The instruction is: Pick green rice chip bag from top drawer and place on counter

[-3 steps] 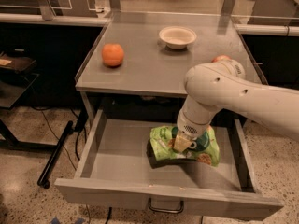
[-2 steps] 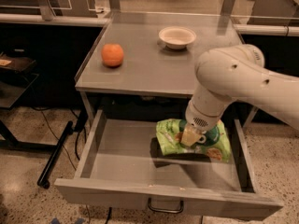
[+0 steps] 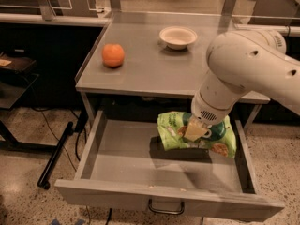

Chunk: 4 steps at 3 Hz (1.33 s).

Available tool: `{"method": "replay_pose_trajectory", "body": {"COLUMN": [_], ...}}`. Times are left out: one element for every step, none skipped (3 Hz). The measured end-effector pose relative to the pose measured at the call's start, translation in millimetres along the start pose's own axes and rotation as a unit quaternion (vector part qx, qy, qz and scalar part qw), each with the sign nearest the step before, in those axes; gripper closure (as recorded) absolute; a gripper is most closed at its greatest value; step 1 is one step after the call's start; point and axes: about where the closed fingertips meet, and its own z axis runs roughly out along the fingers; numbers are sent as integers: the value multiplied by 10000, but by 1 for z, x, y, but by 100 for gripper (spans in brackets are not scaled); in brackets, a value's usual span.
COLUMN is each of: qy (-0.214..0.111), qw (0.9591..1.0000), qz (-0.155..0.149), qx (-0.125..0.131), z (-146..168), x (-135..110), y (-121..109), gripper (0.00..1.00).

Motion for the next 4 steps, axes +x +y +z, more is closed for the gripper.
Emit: {"method": "replay_pose_trajectory", "body": {"qy": [-78,-406,-421,-305], "qw": [9992,9977,9976,9979], "qz": [202,8,9,241], "qx": [322,534,550,512], "z": [-34,-73,-74,-62], "x": [-24,-59,-60,-62], "y": [-6,-4,-5,-13], "gripper": [100,100,100,100]}}
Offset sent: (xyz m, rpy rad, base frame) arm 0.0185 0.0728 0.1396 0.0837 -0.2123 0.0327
